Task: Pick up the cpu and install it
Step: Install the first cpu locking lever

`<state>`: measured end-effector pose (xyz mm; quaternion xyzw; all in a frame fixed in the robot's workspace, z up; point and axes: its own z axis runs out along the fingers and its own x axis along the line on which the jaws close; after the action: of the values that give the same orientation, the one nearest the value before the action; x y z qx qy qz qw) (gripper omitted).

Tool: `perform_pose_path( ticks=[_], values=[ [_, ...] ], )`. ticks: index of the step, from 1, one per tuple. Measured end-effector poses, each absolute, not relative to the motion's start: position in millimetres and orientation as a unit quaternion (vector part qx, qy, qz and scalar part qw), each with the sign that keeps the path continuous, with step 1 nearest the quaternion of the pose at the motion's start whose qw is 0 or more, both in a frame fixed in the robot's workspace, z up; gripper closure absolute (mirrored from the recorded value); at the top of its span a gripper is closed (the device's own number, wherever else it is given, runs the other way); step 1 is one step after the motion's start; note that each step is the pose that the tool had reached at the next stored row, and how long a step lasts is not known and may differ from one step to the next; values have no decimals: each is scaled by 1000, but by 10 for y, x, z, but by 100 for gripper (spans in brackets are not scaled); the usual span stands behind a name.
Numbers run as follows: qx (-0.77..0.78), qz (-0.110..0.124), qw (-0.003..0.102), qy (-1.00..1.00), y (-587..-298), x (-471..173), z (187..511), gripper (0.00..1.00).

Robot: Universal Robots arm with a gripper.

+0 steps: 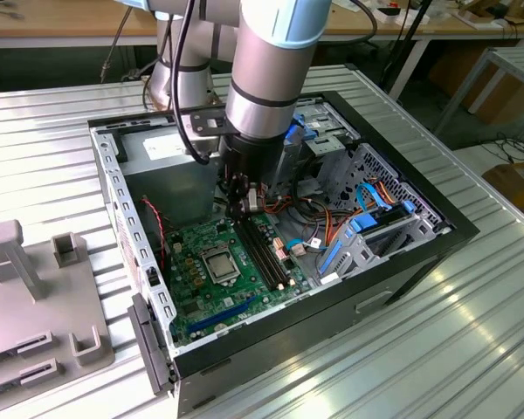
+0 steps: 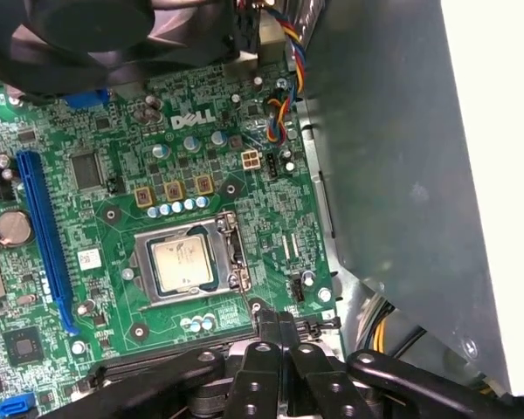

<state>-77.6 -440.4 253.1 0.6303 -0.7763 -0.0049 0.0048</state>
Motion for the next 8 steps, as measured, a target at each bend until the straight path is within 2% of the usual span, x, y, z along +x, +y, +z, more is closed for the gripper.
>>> perform_pose_path(
  ticks=[8],
  values=[
    [633, -2, 7, -774, -4410, -798, 2542, 89]
  ],
)
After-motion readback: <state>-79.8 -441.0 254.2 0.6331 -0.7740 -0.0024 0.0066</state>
